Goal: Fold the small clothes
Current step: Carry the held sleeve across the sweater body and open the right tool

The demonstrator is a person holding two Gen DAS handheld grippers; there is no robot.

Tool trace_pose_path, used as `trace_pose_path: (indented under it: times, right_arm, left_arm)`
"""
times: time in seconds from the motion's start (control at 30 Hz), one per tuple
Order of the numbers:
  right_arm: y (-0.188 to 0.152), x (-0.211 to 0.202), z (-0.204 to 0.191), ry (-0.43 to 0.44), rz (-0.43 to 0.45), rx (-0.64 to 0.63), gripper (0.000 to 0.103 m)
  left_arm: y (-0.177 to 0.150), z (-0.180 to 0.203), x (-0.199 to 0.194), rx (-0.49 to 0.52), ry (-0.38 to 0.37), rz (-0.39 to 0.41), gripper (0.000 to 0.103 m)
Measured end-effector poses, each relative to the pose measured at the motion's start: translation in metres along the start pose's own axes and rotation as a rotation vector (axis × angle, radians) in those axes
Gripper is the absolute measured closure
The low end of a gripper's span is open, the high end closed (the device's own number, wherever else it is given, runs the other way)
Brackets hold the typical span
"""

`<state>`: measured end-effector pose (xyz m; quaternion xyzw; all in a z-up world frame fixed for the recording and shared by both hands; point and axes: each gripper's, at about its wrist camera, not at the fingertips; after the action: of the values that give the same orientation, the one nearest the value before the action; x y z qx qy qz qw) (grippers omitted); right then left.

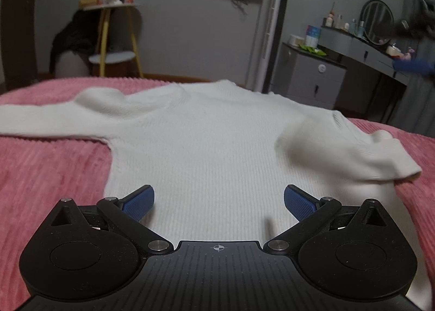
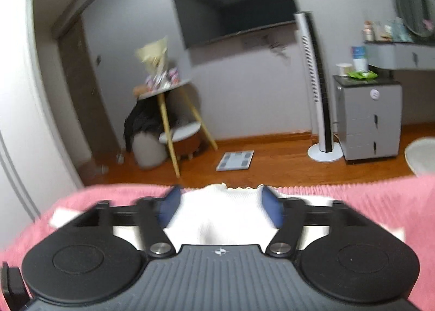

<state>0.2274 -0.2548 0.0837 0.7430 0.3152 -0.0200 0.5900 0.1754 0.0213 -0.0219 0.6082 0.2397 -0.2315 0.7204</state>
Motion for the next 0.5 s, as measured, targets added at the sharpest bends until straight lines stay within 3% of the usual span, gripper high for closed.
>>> trace_pose_path:
  times: [0.07, 0.17, 0.3, 0.37, 0.43, 0.5]
  right_arm:
    - [-0.023, -0.01, 0.004, -0.083, 0.01, 0.102, 0.034]
    - [-0.062, -0.029, 0.02, -0.198, 0.031, 0.242, 0.044]
    - [-0.113, -0.035, 0.047, -0.231, -0.023, 0.413, 0.062]
    - [-0.119, -0.027, 0.061, -0.256, -0.072, 0.434, 0.063]
    - [-0.123, -0.027, 0.068, -0.255, -0.055, 0.444, 0.063]
    - [-0.127, -0.028, 0.072, -0.241, -0.03, 0.462, 0.063]
  left_arm:
    - [0.002, -0.003, 0.004, -0.019, -0.05, -0.024, 0.0]
    - [0.012, -0.003, 0.012, -0.054, -0.132, -0.07, 0.0]
    - [0.033, 0.002, 0.032, -0.16, -0.297, -0.162, 0.0]
    - [0.043, 0.008, 0.05, -0.194, -0.342, -0.199, 0.0]
    - [0.049, 0.012, 0.069, -0.234, -0.348, -0.239, 0.002]
    - [0.052, 0.015, 0.086, -0.272, -0.359, -0.295, 0.029]
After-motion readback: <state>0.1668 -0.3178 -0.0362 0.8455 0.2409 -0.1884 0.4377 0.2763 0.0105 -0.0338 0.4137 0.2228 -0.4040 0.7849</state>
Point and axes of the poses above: each gripper's, at about its wrist camera, not at the fingertips, and x roughly the way its jaws point, z to its right, y to its top, and after that the axes turned 3 degrees about -z, right-handed
